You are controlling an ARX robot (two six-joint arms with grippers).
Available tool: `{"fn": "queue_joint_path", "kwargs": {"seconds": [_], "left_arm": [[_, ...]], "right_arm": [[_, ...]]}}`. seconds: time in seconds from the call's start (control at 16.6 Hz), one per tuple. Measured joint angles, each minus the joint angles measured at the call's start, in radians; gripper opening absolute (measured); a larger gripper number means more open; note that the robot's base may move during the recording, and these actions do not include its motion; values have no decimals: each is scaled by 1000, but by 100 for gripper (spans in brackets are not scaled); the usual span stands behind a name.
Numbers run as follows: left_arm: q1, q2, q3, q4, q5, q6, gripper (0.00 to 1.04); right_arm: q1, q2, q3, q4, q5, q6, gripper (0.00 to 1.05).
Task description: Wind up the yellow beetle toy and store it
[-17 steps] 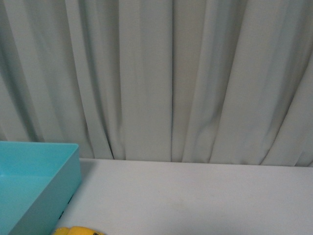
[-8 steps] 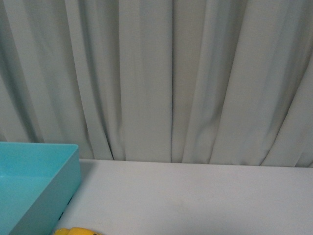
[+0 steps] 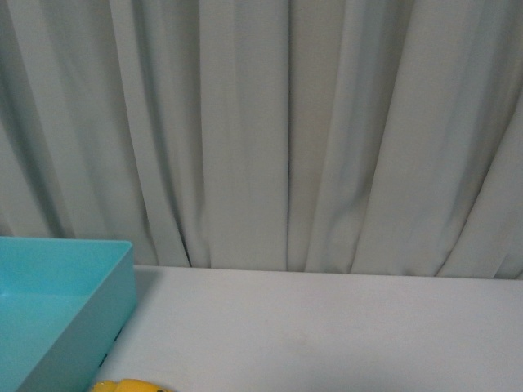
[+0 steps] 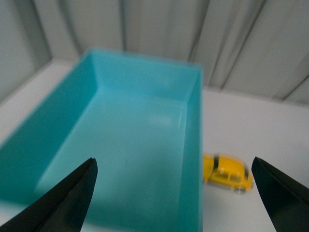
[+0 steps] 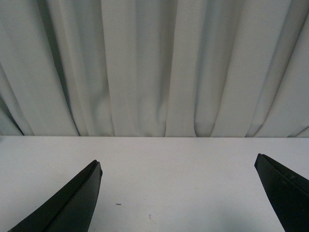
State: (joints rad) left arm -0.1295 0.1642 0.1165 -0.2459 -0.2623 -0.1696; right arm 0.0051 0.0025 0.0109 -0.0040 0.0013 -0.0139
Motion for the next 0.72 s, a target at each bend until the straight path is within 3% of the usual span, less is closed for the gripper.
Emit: {"fn": "queue_joint_path", "kwargs": {"seconds": [0.06, 0.18, 0.48, 0.72], "left_arm": [[-27, 74, 32, 9, -81, -101, 98], [26, 110, 52, 92, -103, -172, 98], [189, 382, 91, 393, 114, -89, 98], [271, 739, 244, 602, 310, 122, 98]], "right_arm": [[0, 0, 0, 1, -3, 0, 98], [-1, 0, 0, 0, -1, 0, 98], [-1, 0, 0, 0, -1, 0, 98], [-1, 0, 0, 0, 0, 0, 98]]}}
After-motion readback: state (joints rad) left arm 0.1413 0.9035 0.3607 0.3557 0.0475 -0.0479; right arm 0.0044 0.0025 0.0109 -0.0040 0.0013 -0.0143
